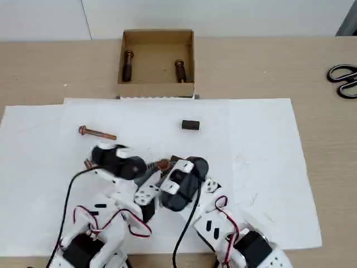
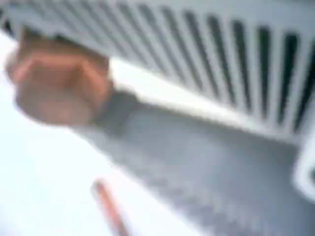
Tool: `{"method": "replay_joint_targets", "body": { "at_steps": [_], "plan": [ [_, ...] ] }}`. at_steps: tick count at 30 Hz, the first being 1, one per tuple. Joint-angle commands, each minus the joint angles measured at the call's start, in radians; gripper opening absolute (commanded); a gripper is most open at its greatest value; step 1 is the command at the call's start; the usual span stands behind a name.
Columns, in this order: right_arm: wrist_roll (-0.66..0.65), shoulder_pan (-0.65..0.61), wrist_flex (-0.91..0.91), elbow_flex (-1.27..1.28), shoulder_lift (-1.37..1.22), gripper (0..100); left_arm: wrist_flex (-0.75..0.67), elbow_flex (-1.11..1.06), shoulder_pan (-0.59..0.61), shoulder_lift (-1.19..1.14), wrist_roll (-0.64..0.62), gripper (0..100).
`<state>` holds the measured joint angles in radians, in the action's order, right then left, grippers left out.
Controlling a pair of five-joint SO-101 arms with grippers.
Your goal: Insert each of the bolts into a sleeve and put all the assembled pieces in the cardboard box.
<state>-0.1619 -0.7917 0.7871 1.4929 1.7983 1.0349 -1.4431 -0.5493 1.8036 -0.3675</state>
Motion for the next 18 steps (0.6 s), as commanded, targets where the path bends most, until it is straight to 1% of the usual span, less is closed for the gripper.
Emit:
{"method": "replay_joint_targets", "body": {
  "at_steps": [1, 8, 15, 18],
  "plan": [
    [0.005, -0.004, -0.025, -0.028, 0.015, 0.2, 0.044, -0.002, -0.006, -0.003, 0.037, 21],
    [0.005, -0.004, -0.025, -0.011, 0.013, 0.2, 0.044, 0.085, 0.055, -0.005, 0.084, 21],
    [0.005, -0.004, -0.03, 0.021, 0.015, 0.2, 0.048, 0.217, 0.057, -0.006, 0.084, 21],
    [0.005, -0.004, -0.028, 0.021, 0.015, 0.2, 0.044, 0.246, 0.057, -0.003, 0.084, 16]
  ]
}}
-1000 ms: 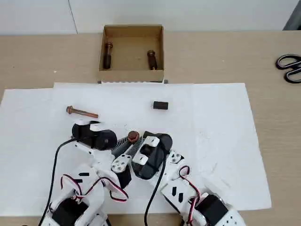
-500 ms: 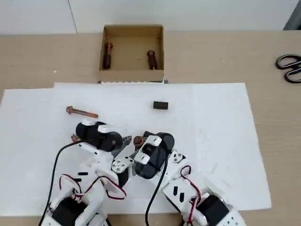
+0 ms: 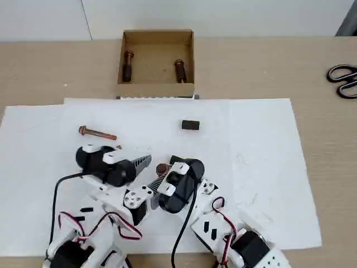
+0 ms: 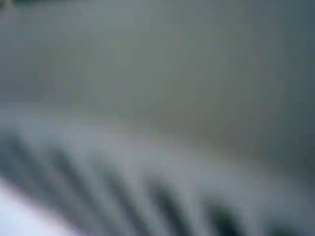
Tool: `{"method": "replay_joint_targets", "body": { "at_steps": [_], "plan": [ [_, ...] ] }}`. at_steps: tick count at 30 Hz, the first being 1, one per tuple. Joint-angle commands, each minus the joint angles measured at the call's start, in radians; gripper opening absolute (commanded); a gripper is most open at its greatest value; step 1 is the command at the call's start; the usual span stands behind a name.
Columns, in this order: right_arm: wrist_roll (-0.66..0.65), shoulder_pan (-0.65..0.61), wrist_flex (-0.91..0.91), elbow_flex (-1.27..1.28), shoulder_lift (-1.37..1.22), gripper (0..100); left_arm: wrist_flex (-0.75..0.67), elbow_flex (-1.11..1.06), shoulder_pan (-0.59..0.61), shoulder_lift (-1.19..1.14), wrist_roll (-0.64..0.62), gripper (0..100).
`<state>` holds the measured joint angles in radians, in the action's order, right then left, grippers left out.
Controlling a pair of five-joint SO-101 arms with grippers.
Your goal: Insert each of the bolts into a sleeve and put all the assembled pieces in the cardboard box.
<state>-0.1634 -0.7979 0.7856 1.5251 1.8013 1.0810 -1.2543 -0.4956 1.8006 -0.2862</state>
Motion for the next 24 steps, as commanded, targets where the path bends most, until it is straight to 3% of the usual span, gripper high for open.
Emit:
{"method": "replay_joint_targets", "body": {
  "at_steps": [1, 4, 7, 12, 17, 19, 24],
  "plan": [
    [0.006, 0.002, -0.025, -0.011, 0.012, 0.2, -0.003, 0.064, 0.003, 0.0, 0.005, 13],
    [0.006, 0.002, -0.025, -0.011, 0.012, 0.2, -0.02, 0.064, 0.021, 0.0, 0.005, 1],
    [0.006, 0.03, -0.025, -0.015, 0.012, 0.2, -0.025, 0.048, 0.094, -0.002, 0.015, 0],
    [0.012, 0.191, -0.028, -0.008, 0.008, 0.2, -0.049, -0.091, 0.305, 0.0, 0.235, 1],
    [0.015, 0.317, -0.058, 0.021, 0.01, 0.2, -0.221, -0.357, 0.486, 0.0, 0.315, 1],
    [0.014, 0.357, -0.119, 0.014, 0.002, 0.2, -0.298, -0.432, 0.516, -0.003, 0.315, 1],
    [0.008, 0.414, -0.179, -0.058, -0.001, 0.2, -0.282, -0.429, 0.479, -0.031, 0.31, 1]
  ]
}}
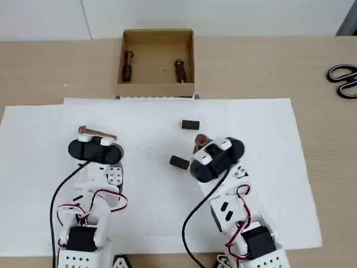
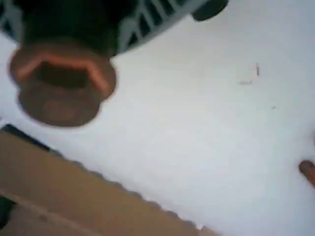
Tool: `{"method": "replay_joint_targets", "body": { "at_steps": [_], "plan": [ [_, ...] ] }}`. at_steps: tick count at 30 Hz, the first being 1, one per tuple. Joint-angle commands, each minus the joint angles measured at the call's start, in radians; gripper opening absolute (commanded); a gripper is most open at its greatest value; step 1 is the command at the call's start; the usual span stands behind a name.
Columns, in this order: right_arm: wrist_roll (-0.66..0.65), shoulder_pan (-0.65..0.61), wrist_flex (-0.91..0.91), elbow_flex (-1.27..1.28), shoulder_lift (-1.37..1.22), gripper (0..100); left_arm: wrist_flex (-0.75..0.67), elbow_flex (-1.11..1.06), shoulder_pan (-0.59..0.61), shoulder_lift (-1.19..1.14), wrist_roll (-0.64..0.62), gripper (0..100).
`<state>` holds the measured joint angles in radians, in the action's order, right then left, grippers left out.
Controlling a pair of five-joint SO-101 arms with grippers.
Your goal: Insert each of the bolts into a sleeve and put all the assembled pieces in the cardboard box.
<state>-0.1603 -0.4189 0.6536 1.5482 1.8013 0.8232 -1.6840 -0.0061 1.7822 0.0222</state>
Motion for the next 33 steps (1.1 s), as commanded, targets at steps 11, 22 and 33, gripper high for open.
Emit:
{"method": "replay_joint_targets", "body": {
  "at_steps": [11, 22, 33],
  "plan": [
    [0.009, 0.147, -0.272, -0.525, -0.585, 0.2, -0.006, 0.001, -0.009, -0.015, 0.003, 1],
    [0.005, 0.17, -0.326, -1.456, -1.653, 0.2, -0.006, 0.001, -0.009, -0.015, 0.006, 1],
    [0.002, 0.154, -0.325, -2.131, -2.335, 0.3, -0.006, 0.001, -0.009, -0.015, 0.006, 1]
  ]
}}
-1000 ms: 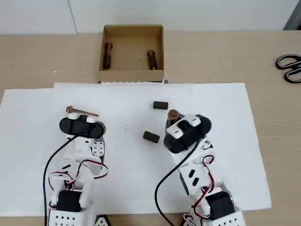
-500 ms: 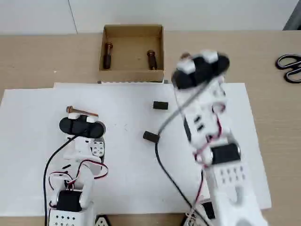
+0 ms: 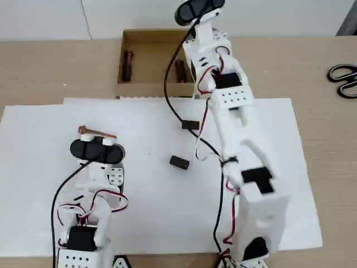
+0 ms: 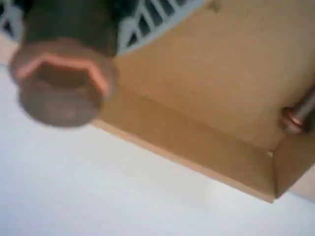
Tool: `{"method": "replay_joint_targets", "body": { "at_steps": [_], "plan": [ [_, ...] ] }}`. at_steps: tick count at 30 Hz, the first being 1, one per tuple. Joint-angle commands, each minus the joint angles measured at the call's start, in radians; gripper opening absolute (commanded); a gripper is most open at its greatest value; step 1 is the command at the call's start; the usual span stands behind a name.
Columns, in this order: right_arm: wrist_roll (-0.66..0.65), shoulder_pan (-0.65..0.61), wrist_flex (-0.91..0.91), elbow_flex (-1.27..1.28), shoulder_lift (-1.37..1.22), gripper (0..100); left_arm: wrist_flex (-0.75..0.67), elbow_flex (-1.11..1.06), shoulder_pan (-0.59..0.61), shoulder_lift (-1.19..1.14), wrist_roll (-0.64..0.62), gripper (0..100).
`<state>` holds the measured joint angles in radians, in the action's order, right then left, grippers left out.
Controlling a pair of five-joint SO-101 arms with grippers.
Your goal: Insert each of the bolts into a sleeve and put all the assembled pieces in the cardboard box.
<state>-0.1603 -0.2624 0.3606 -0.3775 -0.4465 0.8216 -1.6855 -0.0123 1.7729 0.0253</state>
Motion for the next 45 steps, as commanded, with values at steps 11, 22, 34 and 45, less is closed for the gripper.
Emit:
{"method": "replay_joint_targets", "body": {
  "at_steps": [11, 22, 34, 45],
  "plan": [
    [-0.052, -0.041, -0.031, -0.353, -0.308, 0.4, -0.002, 0.002, -0.003, -0.006, 0.003, 1],
    [-0.092, -0.031, 0.145, -0.353, -0.323, 16.4, 0.0, 0.002, -0.003, -0.006, 0.003, 1],
    [-0.089, -0.025, 0.331, -0.353, -0.165, 24.5, 0.0, 0.002, -0.003, -0.006, 0.003, 1],
    [-0.095, -0.051, 0.938, -0.353, 0.082, 11.3, 0.0, 0.002, -0.003, -0.006, 0.003, 1]
  ]
}}
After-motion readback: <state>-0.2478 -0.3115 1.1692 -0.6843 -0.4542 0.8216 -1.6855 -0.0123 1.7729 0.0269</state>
